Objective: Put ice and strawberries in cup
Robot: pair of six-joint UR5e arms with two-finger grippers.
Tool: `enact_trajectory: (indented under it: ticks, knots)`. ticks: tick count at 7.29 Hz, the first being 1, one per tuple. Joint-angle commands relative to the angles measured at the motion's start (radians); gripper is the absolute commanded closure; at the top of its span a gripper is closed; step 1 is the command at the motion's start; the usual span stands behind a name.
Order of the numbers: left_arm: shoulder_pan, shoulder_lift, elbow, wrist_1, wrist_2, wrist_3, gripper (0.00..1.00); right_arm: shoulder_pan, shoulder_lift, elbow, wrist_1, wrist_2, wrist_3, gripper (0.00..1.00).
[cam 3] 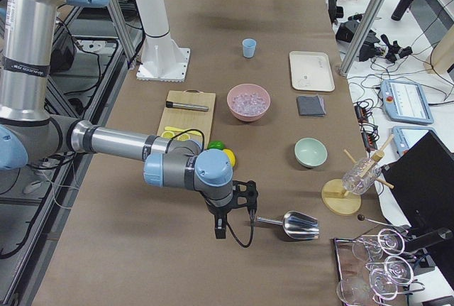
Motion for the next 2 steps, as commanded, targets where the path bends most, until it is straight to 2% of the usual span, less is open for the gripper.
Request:
enact_trajectory:
  ticks: [1,2]
  knots:
    - [0.0,0.009,-0.003,0.001,0.0,0.003,0.02,-0.012,0.006,0.007,-0.015,0.011,0.021,0.0]
    - [-0.002,0.025,-0.004,-0.004,-0.003,0.003,0.02,-0.012,0.006,0.007,-0.013,0.011,0.021,0.0]
